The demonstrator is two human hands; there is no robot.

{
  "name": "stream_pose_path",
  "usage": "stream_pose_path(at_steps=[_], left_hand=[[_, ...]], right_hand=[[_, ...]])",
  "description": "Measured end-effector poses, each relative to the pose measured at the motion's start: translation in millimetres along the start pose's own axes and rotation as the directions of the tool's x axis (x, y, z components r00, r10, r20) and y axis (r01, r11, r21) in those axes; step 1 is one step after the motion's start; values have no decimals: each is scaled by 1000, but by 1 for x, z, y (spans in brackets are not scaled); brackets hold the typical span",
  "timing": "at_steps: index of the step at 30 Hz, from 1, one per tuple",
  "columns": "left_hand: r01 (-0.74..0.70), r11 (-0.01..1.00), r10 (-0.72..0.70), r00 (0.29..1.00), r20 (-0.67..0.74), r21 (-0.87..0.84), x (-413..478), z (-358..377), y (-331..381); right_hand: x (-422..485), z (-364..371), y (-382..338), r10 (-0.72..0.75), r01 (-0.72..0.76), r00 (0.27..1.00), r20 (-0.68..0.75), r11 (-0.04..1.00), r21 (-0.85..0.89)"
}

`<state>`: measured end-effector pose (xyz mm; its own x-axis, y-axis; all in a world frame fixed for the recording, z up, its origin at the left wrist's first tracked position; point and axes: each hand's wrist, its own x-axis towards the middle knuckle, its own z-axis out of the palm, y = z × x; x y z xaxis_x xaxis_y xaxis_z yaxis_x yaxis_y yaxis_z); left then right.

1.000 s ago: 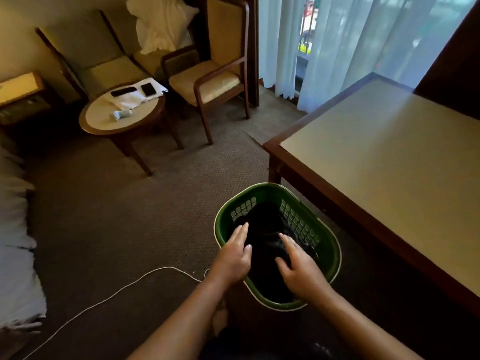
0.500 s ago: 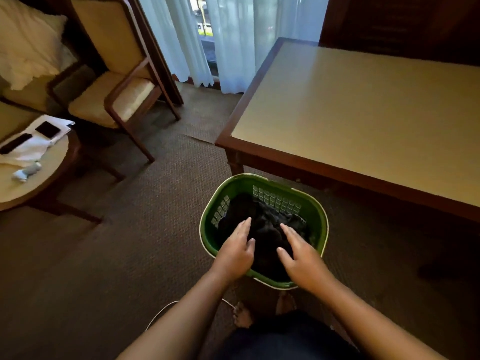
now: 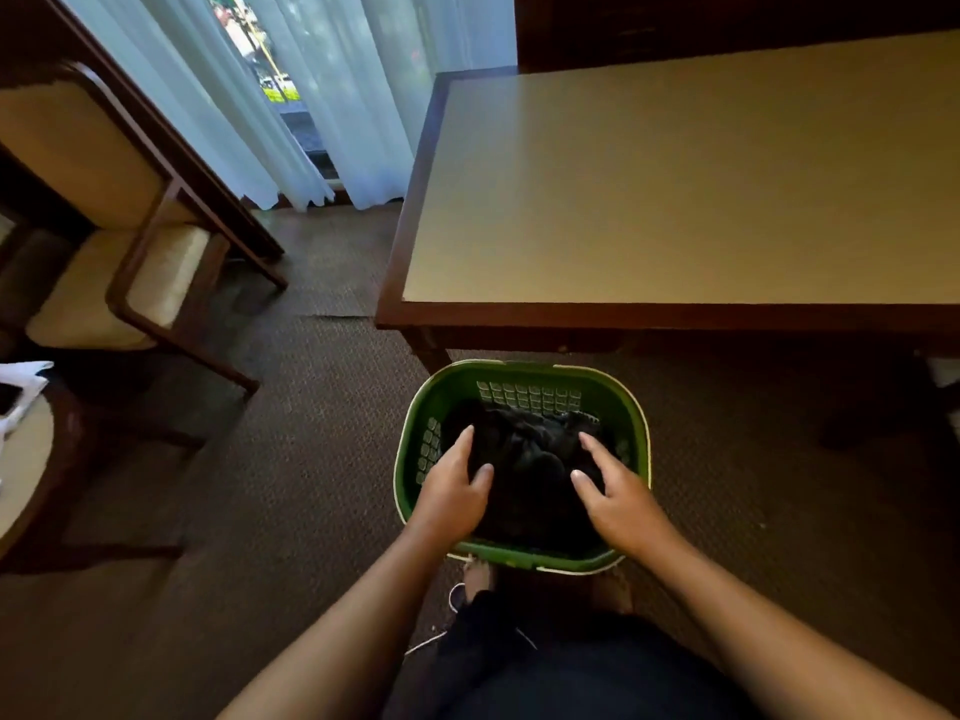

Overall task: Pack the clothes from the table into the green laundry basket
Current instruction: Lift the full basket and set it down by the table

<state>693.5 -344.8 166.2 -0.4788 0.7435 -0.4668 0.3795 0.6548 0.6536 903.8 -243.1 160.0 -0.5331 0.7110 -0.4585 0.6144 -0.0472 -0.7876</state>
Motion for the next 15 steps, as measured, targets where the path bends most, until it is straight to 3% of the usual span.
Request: stream_pose_path(at_steps=[7,15], left_hand=[[8,1000,-11,988,156,24,60,-21,-40],[98,980,-118,987,107,175,104,-48,-95]], right_hand=[[31,47,-3,169,-177,977,-129,983,-55],[63,60,49,389,-420,877,-282,906,-56]])
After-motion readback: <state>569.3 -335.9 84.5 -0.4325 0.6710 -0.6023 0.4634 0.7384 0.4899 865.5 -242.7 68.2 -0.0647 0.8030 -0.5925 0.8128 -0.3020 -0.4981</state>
